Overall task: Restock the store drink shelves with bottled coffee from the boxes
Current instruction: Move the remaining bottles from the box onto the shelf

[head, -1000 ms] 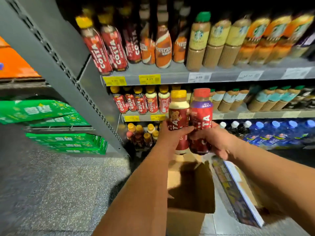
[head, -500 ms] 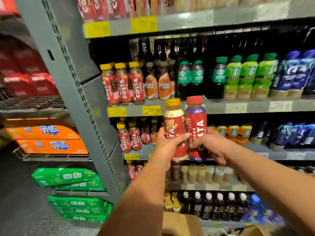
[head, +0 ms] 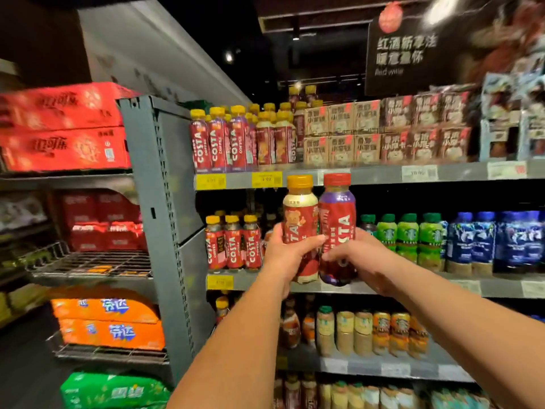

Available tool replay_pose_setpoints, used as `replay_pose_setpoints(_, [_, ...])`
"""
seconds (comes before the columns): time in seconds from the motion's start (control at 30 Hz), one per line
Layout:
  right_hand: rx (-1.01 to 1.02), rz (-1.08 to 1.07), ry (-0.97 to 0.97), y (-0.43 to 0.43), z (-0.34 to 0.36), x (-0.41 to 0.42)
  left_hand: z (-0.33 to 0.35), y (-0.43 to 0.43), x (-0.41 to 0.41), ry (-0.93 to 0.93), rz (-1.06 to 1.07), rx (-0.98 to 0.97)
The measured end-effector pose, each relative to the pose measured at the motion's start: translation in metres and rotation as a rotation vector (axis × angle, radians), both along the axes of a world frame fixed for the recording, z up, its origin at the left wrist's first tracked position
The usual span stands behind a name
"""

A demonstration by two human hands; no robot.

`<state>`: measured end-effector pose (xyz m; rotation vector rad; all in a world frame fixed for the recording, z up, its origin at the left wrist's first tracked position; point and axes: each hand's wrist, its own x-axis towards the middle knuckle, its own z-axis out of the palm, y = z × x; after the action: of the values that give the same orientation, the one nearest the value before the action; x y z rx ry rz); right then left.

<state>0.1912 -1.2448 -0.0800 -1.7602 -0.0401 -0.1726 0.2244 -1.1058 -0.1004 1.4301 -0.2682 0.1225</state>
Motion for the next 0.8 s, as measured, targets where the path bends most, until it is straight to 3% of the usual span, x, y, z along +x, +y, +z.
replay_pose_setpoints(0.43, [-0.03, 0.06, -0.129, 0.032, 0.102, 0.017, 0.108, 0.035, 0.019, -0.108, 0.107, 0.031])
replay_pose_setpoints(0.8, [-0.044, 0.095, -0.265, 0.064, 0.15, 0.087, 0.158, 0.071, 0.081, -0.217, 0.119, 0.029])
